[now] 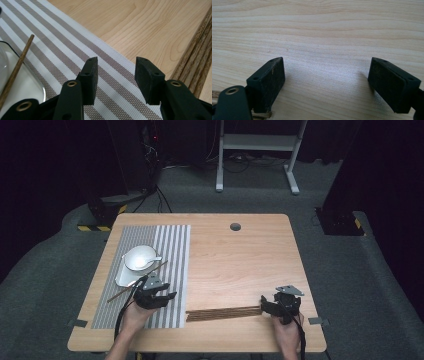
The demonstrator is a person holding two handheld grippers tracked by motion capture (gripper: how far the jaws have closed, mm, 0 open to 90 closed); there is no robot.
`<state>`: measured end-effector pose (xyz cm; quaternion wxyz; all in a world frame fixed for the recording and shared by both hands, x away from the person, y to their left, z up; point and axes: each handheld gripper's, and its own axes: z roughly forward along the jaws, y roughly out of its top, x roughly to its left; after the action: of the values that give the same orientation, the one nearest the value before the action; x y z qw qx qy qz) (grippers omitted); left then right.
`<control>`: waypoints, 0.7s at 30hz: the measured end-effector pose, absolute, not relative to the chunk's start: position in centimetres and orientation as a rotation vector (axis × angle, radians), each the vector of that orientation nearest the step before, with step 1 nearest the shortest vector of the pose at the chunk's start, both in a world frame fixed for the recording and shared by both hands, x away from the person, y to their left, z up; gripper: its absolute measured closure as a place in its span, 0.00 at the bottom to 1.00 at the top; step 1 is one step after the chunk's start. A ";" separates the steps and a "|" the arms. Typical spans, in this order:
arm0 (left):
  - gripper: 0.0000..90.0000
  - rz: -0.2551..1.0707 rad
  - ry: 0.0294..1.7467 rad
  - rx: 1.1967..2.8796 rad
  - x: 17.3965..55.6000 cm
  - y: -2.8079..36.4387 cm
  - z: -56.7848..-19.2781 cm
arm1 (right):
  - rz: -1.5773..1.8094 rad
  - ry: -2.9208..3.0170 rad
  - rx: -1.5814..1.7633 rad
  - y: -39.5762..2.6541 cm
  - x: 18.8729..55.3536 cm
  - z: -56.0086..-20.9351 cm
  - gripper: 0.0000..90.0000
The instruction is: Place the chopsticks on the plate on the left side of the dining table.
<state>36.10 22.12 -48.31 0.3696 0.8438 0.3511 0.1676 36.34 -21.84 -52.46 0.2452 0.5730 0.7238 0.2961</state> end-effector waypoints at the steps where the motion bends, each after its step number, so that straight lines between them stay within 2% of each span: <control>1: 0.59 0.429 0.903 2.163 36.1 22.0 -48.4 | 0.808 1.975 1.564 -21.8 36.3 -52.5 0.15; 17: 0.56 0.369 0.881 2.117 35.8 20.4 -48.8 | 0.808 1.975 1.564 -21.8 36.3 -52.5 0.15; 21: 0.58 0.343 0.867 2.134 35.8 19.7 -48.9 | 0.808 1.975 1.564 -21.8 36.3 -52.5 0.15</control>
<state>35.80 19.69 -48.92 0.3951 0.8418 0.3421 0.1351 36.34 -21.84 -52.46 0.2452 0.5731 0.7237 0.2962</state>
